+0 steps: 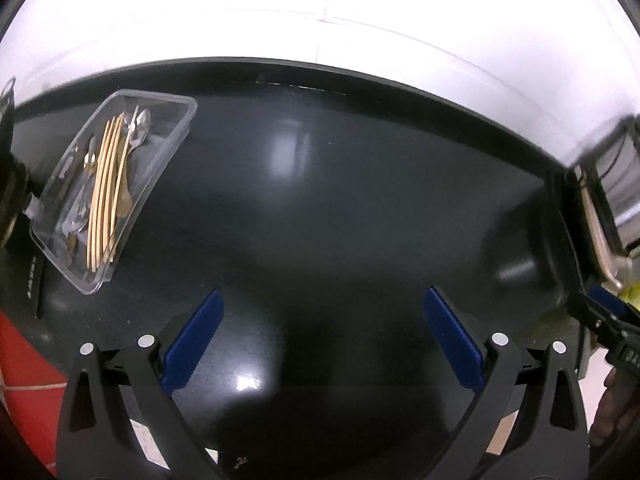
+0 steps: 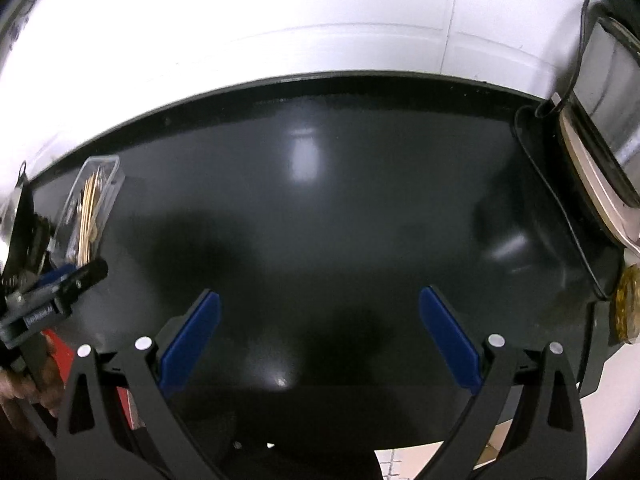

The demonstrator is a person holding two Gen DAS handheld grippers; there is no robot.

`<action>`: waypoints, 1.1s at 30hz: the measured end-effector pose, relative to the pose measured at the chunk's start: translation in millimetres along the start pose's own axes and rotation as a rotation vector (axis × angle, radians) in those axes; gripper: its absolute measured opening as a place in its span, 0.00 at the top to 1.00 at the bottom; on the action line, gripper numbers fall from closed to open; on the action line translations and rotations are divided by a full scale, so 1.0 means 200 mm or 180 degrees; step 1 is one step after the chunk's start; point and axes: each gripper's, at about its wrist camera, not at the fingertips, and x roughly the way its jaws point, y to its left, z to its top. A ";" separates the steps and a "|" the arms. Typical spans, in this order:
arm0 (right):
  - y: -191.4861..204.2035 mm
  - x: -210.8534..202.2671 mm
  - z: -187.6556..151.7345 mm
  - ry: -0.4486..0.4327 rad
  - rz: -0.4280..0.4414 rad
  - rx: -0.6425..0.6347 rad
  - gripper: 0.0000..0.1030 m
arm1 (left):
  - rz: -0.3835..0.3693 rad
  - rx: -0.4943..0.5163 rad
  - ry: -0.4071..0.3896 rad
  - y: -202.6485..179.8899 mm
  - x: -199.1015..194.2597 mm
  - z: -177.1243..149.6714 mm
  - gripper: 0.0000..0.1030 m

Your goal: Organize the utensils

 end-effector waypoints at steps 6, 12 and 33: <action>-0.05 -0.03 -0.02 -0.0041 0.0053 -0.0036 0.07 | 0.0097 0.0076 -0.0029 -0.07 -0.04 -0.01 0.06; -0.03 -0.05 -0.01 -0.0056 0.0094 -0.0072 0.07 | 0.0136 0.0110 -0.0074 -0.10 -0.09 -0.01 0.06; -0.04 -0.09 -0.01 -0.0108 0.0116 -0.0131 0.07 | 0.0212 0.0116 -0.0093 -0.16 -0.13 -0.02 0.06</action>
